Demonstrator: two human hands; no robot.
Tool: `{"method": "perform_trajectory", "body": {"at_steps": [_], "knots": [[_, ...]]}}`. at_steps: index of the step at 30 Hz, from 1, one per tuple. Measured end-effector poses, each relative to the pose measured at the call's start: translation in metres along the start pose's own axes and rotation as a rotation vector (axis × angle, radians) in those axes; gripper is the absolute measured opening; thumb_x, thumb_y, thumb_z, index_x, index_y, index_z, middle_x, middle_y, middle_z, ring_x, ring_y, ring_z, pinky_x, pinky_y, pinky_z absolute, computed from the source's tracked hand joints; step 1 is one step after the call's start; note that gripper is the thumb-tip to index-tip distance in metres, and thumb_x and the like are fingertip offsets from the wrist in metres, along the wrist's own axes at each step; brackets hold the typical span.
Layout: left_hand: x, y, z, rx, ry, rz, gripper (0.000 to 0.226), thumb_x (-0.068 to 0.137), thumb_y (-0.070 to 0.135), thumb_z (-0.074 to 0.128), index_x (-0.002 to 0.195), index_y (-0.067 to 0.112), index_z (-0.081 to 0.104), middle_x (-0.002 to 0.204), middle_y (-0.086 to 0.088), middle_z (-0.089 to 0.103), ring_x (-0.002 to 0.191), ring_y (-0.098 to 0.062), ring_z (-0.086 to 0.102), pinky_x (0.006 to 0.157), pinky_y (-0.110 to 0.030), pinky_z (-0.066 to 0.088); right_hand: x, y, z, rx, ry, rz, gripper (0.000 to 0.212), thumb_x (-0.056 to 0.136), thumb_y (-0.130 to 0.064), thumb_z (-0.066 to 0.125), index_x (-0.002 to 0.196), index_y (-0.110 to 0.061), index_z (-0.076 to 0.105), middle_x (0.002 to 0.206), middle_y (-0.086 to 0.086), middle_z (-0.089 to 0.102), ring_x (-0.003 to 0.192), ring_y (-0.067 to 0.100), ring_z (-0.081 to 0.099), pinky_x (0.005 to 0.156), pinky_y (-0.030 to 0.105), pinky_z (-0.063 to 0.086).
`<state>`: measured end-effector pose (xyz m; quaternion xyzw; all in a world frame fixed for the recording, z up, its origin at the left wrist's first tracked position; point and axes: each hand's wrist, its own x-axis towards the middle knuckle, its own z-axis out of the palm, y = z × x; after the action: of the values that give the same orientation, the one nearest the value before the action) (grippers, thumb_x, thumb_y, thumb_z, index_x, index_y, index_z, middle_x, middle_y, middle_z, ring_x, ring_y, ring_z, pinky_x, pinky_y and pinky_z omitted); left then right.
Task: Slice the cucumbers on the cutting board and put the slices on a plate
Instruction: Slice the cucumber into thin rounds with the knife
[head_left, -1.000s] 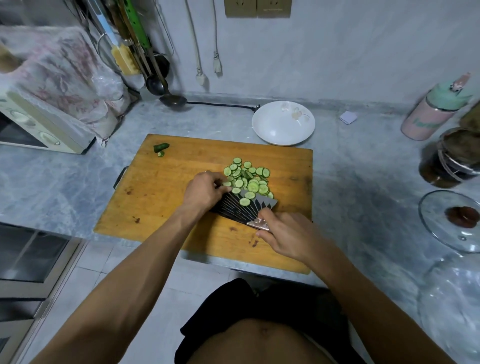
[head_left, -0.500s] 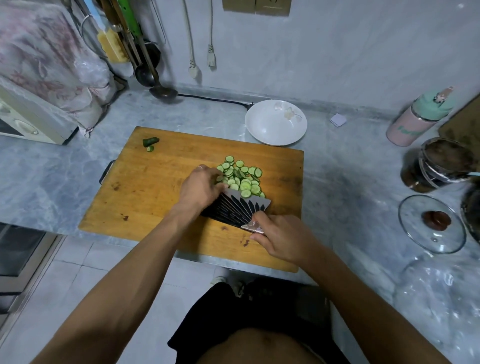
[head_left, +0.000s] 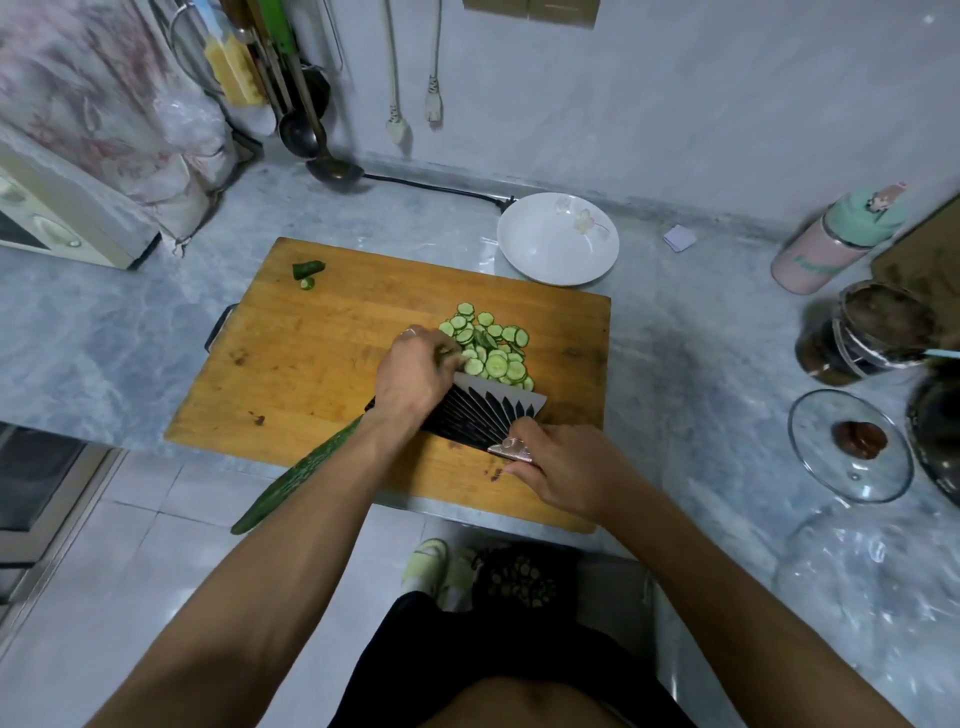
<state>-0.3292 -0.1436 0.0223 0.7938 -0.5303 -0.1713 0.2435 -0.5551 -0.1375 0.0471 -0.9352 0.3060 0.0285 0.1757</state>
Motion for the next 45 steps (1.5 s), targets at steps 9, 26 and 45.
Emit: {"method": "perform_trajectory", "body": {"at_steps": [9,26,45], "knots": [[-0.052,-0.044,-0.024,-0.227,0.448,0.013,0.016,0.089,0.017,0.062,0.097,0.011,0.074,0.097,-0.004,0.070,0.095,-0.019,0.060,0.084,-0.032,0.048,0.005,-0.006,0.005,0.260,0.087,0.220,0.036,0.098,-0.043,0.057,0.123,-0.019,0.050,0.097,0.003,0.070,0.083,0.023,0.066,0.070,0.041,0.055],[-0.079,-0.098,0.021,-0.054,0.267,-0.072,0.023,0.088,0.025,0.066,0.103,0.011,0.075,0.106,-0.004,0.073,0.093,-0.025,0.068,0.080,-0.031,0.055,0.026,-0.050,0.022,0.872,0.106,0.204,0.033,0.101,-0.031,0.058,0.129,-0.015,0.067,0.058,-0.023,0.060,0.050,-0.003,0.052,0.052,0.021,0.040],[-0.075,-0.100,0.020,-0.144,0.254,-0.053,0.025,0.081,0.015,0.058,0.093,0.005,0.077,0.103,-0.005,0.074,0.088,-0.021,0.069,0.080,-0.028,0.054,0.025,-0.073,0.031,0.816,0.130,0.182,0.028,0.101,-0.035,0.054,0.110,-0.014,0.070,0.068,0.016,0.063,0.066,0.034,0.062,0.059,0.045,0.053]]}}
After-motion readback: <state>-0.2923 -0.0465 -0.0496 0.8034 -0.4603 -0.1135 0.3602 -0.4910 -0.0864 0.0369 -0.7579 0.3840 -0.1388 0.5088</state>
